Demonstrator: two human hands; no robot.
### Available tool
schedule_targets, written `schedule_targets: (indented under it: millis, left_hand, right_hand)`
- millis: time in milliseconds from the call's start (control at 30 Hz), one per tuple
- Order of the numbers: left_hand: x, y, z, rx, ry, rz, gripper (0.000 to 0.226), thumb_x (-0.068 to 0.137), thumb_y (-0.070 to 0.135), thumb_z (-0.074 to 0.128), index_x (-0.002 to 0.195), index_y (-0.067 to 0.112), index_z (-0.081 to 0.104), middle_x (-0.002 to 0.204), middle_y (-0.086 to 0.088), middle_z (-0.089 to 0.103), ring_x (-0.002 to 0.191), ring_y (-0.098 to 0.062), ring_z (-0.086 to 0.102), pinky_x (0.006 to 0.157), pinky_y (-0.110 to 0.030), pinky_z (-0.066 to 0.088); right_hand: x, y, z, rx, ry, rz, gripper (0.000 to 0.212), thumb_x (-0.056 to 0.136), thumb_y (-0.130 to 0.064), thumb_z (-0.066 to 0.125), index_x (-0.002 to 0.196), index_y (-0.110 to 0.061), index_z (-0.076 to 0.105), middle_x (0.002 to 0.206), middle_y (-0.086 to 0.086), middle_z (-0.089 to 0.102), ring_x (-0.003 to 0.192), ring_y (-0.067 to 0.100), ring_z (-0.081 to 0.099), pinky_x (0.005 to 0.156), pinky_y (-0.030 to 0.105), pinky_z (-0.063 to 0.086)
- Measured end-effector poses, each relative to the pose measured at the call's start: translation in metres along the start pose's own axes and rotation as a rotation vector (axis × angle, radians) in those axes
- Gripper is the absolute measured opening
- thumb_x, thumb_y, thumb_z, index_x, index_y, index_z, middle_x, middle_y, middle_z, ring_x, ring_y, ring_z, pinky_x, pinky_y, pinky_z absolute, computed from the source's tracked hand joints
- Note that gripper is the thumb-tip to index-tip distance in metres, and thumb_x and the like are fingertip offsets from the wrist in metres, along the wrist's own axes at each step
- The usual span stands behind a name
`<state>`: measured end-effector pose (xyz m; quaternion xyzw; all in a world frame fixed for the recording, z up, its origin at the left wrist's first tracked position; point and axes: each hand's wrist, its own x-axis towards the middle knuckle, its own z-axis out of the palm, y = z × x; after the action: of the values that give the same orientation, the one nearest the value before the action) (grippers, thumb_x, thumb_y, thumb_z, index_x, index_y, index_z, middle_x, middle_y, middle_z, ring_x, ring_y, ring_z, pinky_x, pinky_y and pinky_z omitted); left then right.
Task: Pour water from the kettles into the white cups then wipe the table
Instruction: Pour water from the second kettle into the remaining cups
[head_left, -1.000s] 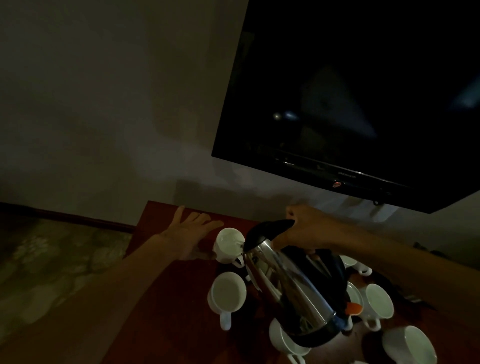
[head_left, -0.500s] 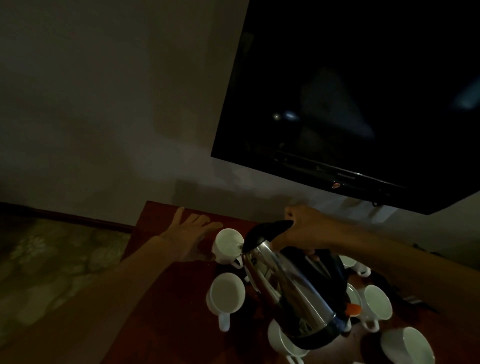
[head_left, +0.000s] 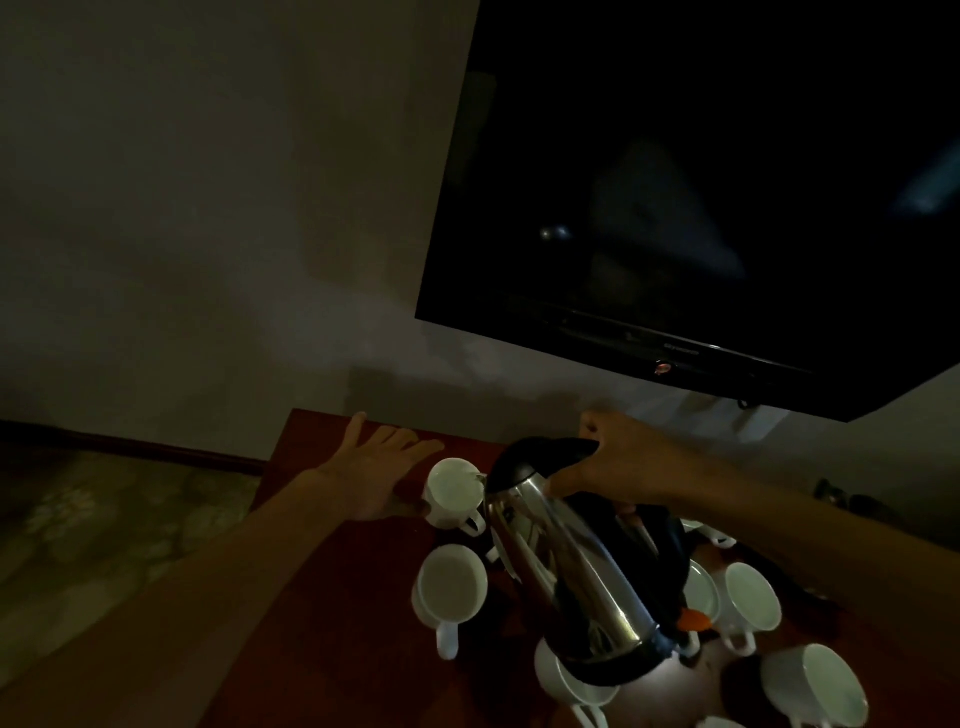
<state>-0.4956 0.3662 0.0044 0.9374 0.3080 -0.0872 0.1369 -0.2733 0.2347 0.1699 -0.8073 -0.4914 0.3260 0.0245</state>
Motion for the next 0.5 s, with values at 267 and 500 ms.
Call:
schedule_targets:
  millis: [267, 500]
  left_hand:
    - [-0.014, 0.018, -0.017, 0.012, -0.004, -0.025, 0.086, 0.090, 0.066, 0.052, 0.157, 0.036, 0.007, 0.161, 0.001, 0.019, 0.151, -0.021, 0.010, 0.116, -0.062, -0.010]
    - [-0.036, 0.034, -0.026, 0.035, 0.039, -0.044, 0.081, 0.092, 0.066, 0.047, 0.156, 0.037, 0.007, 0.161, 0.001, 0.022, 0.150, -0.021, 0.013, 0.117, -0.061, -0.011]
  right_hand:
    - [-0.029, 0.017, 0.002, 0.100, 0.070, -0.063, 0.041, 0.081, -0.028, 0.084, 0.093, -0.014, 0.047, 0.060, 0.007, 0.063, 0.039, 0.018, 0.051, 0.037, 0.023, 0.043]
    - [-0.066, 0.030, 0.008, 0.125, 0.092, -0.097, 0.041, 0.081, -0.027, 0.084, 0.095, -0.014, 0.048, 0.067, 0.007, 0.065, 0.047, 0.021, 0.057, 0.040, 0.024, 0.046]
